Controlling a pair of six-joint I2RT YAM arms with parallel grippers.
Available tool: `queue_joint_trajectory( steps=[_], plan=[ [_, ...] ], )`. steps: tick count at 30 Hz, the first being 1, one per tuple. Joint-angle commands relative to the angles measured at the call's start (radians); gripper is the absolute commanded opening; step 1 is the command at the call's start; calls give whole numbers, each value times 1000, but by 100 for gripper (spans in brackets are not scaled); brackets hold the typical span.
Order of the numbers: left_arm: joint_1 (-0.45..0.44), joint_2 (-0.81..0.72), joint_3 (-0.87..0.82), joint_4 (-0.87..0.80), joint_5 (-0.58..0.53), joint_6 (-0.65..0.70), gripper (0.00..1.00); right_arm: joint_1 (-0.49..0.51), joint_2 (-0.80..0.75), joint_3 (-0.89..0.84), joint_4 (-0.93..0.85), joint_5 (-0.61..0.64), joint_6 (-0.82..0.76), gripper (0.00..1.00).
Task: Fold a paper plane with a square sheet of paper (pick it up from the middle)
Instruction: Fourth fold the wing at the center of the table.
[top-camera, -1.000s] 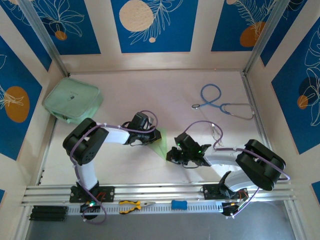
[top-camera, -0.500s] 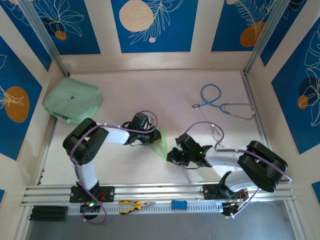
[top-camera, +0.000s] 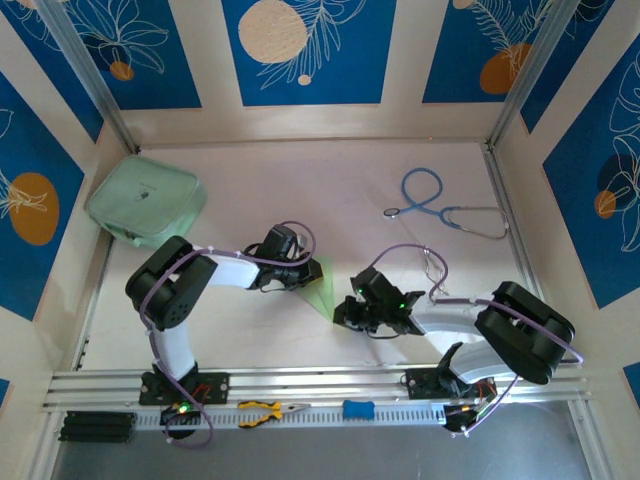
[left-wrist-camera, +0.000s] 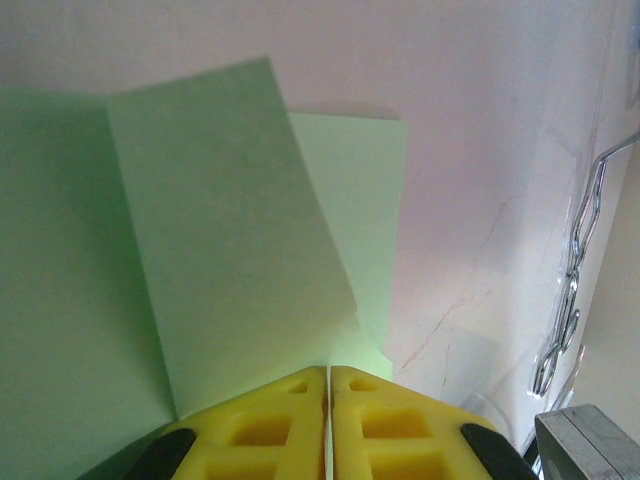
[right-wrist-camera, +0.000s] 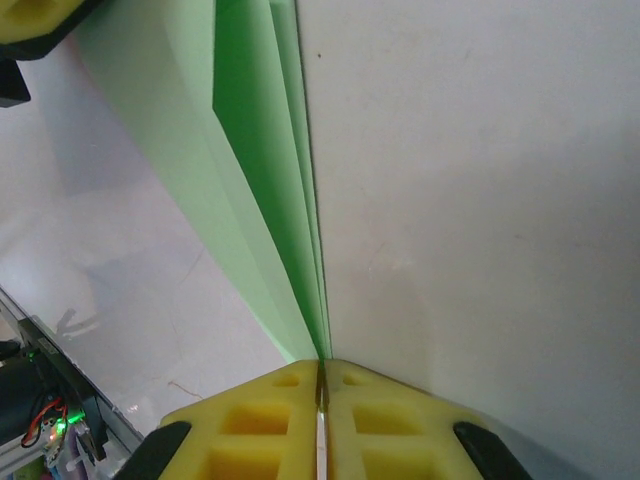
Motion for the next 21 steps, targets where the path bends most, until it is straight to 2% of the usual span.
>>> queue_joint_trajectory(
  steps=[1,7,12,21],
  plan=[
    [-2,23,-20,-53,-33,5,12,3,-7,-39,-70,-44,9,11],
    [-2,24,-21,-48,-33,0,12,4,29,-37,-31,-70,6,6],
    [-2,21,-22,-51,-37,1,12,3,5,-36,-41,-68,-3,11],
    [-2,13,-27,-55,-41,2,12,-44,-178,-28,-91,-35,-37,21]
  ],
)
